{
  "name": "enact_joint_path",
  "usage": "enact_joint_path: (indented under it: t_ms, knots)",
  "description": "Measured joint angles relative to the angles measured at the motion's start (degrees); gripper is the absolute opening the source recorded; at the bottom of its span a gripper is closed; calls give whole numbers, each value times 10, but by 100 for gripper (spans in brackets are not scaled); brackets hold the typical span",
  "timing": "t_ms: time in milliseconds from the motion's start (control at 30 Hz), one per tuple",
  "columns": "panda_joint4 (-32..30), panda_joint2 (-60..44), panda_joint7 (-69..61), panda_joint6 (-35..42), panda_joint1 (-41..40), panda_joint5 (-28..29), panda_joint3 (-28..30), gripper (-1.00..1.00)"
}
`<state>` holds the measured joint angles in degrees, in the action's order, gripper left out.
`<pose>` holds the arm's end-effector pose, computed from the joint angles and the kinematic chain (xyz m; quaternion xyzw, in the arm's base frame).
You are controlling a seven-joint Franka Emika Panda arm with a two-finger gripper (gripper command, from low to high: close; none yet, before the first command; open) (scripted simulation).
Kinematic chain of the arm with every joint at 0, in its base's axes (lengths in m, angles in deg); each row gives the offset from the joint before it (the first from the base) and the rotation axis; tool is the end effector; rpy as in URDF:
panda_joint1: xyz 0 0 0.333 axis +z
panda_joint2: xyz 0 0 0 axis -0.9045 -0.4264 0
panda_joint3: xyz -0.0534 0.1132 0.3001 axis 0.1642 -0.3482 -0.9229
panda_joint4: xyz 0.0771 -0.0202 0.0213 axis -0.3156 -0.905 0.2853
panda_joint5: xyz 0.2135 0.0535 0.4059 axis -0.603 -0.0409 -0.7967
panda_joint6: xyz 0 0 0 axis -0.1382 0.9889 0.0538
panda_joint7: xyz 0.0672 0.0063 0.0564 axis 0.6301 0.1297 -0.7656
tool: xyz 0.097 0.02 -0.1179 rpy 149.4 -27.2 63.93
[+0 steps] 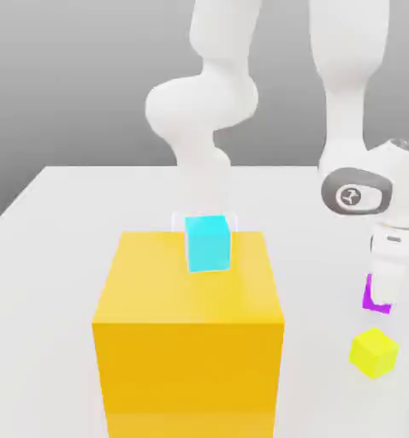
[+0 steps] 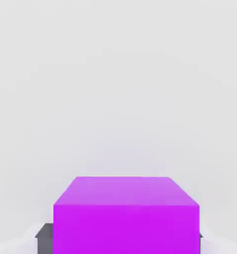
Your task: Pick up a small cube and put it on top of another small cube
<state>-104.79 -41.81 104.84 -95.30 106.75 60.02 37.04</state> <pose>0.2055 0.3453 0.0195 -0.9792 -0.2028 0.0000 0.0009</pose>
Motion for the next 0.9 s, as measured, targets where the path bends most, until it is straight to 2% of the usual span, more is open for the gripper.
enact_joint_path:
  t_ms: [100, 200, 300, 533, 700, 733, 900]
  knots:
    - [-8, 31, -28, 23, -37, -36, -45, -100]
    - [-21, 81, -83, 58, -77, -110, -101, -100]
    - [-31, 131, -135, 95, -93, -184, -130, -100]
    - [58, 153, -5, 202, -209, -243, -55, -100]
    - [76, 65, 57, 135, -192, -190, -20, -100]
    - [77, 55, 62, 126, -189, -183, -15, 100]
    - [77, 55, 62, 126, -189, -183, -15, 100]
